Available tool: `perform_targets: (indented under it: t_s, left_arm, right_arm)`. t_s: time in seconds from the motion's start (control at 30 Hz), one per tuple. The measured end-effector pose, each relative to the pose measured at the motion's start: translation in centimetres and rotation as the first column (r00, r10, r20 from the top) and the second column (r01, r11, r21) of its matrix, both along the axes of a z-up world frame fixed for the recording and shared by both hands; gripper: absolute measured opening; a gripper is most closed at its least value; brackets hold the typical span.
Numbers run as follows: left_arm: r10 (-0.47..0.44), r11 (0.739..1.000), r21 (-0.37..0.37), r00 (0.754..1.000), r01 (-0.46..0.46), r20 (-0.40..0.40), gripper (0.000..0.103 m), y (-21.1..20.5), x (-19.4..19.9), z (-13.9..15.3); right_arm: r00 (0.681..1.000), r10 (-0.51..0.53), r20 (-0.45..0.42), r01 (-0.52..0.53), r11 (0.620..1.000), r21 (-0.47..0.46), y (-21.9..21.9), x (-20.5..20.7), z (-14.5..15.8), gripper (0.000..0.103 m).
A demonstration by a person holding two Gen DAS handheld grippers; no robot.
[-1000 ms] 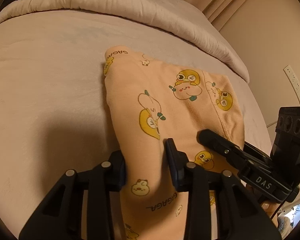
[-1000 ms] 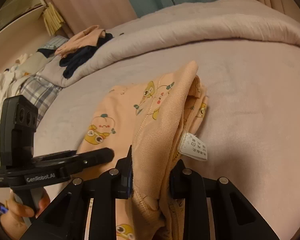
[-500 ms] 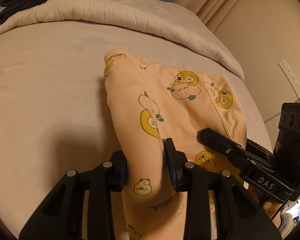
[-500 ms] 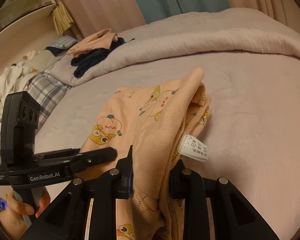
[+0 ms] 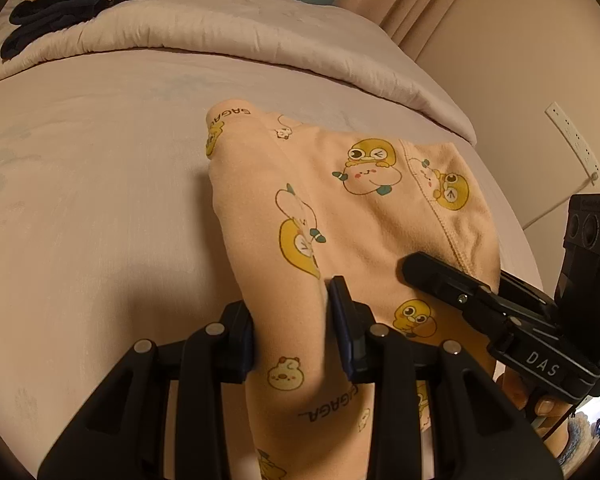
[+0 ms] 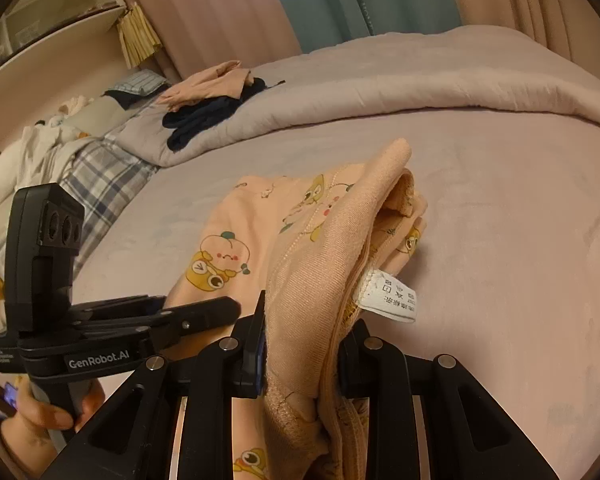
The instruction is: Fold small clothes
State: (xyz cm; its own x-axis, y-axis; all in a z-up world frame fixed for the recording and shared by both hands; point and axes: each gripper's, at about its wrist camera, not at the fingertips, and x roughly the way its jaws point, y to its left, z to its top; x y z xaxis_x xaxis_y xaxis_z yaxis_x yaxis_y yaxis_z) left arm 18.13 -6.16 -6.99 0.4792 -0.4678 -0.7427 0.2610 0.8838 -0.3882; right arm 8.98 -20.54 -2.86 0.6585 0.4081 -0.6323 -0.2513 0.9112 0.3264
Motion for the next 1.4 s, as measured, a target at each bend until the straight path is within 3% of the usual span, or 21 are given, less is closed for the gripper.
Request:
perform_targets:
  t_s: [0.97, 1.4]
  left_arm:
    - [0.050, 0.999, 0.010, 0.999, -0.050, 0.007, 0.033, 1.3, -7.6, 1.1]
    - [0.064, 0.998, -0.003, 0.997, -0.064, 0.052, 0.033, 2.5, -10.1, 3.1]
  right_arm:
    - [0.998, 0.064, 0.025, -0.064, 0.998, -0.002, 1.7, -6.2, 1.1, 0.028]
    - [0.991, 0.095, 0.089, -0.094, 0.995, -0.013, 2.0, -8.1, 2.6, 0.028]
